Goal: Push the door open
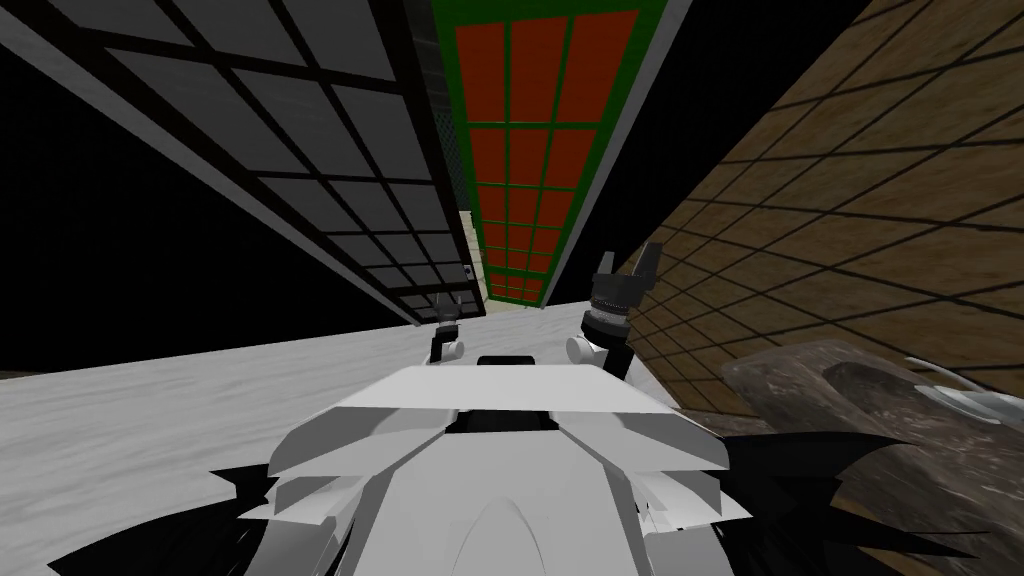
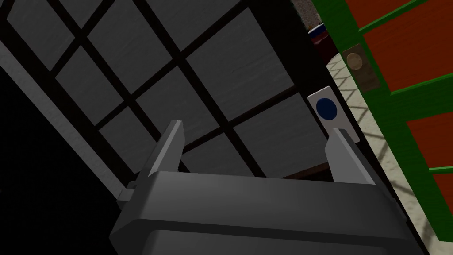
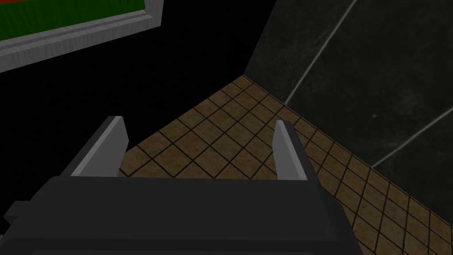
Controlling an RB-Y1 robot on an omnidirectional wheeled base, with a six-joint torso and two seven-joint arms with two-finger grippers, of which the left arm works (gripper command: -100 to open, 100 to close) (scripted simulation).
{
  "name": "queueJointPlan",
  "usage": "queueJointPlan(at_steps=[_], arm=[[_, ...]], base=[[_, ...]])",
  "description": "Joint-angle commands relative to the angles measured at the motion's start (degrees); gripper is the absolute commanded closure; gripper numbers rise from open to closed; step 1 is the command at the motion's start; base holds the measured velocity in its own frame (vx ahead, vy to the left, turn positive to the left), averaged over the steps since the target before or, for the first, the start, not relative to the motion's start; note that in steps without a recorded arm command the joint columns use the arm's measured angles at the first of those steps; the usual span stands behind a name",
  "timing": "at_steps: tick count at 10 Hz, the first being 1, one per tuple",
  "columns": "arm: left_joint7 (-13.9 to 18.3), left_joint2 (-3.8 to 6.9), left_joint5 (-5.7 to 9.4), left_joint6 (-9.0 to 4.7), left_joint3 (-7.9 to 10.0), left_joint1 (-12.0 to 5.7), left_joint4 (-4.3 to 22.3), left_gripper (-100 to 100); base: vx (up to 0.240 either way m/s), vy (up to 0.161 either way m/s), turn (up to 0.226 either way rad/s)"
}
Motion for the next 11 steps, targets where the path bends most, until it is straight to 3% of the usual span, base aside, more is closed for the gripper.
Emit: queueJointPlan(at_steps=[1,11], arm=[[2.2,-0.12,1.29,-0.49,0.06,-0.91,2.2,-100],[14.7,-0.62,8.51,-4.51,0.15,-5.95,16.5,-100]], base=[[0.078,0.054,-0.114],[0.078,0.061,-0.129]])
